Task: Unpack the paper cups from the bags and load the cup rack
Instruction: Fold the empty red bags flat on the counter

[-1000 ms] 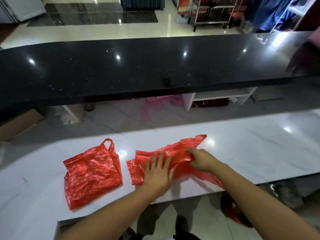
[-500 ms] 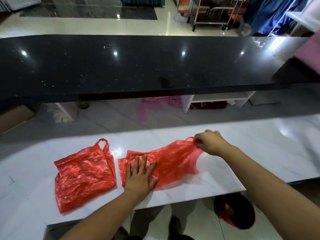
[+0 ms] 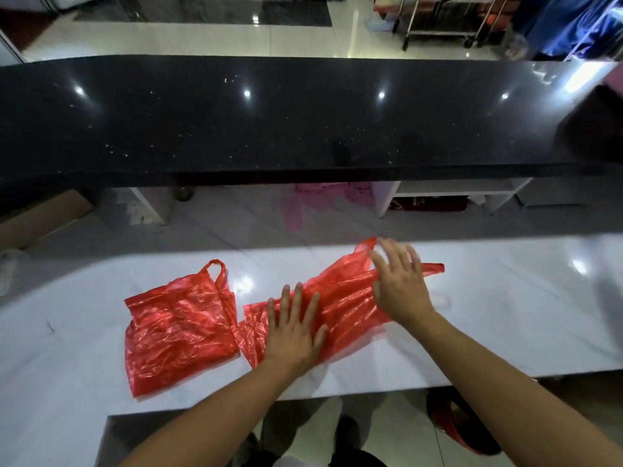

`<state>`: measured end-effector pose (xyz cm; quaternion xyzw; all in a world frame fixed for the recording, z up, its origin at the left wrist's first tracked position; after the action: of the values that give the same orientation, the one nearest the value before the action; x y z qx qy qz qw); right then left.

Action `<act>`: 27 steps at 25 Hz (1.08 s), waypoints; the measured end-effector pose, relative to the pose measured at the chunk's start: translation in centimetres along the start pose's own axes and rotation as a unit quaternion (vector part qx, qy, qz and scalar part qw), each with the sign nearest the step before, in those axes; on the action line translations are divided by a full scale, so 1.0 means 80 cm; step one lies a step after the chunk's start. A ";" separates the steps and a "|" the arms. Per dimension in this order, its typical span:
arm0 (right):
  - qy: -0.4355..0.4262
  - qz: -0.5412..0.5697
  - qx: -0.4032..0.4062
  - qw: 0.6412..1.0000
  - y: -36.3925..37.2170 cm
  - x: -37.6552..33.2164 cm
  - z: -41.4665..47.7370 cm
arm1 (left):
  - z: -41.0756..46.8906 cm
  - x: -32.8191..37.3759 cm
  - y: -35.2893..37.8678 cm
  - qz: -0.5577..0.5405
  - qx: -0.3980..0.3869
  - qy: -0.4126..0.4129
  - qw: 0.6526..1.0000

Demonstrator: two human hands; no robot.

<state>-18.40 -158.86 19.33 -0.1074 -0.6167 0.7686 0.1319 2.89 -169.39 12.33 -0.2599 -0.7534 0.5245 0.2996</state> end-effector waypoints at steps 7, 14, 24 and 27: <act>-0.135 0.041 -0.156 0.978 0.084 -0.106 -0.037 | 0.005 -0.020 0.035 0.031 -0.022 -0.034 0.999; -0.132 0.059 -0.196 0.970 0.129 -0.098 -0.033 | -0.028 -0.023 0.058 0.032 -0.006 -0.077 0.997; -0.198 0.048 -0.240 0.949 0.109 -0.054 -0.045 | -0.103 -0.059 0.049 0.160 -0.112 0.219 0.956; -0.197 0.076 -0.247 0.946 0.091 -0.066 -0.090 | -0.095 -0.071 0.037 0.169 -0.080 0.257 0.948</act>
<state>-11.56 -155.50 10.67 -0.0298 -0.7908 0.6059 -0.0812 12.54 -167.69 10.59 -0.5322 -0.6358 0.4205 0.3683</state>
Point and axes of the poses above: each hand's wrist, its own z-axis towards the middle knuckle, its own y-axis out of the palm, x = y × z, the point moved 4 cm from there along z, towards the middle knuckle, and after that the axes turned 10 degrees about -y, right-handed, at the moved point
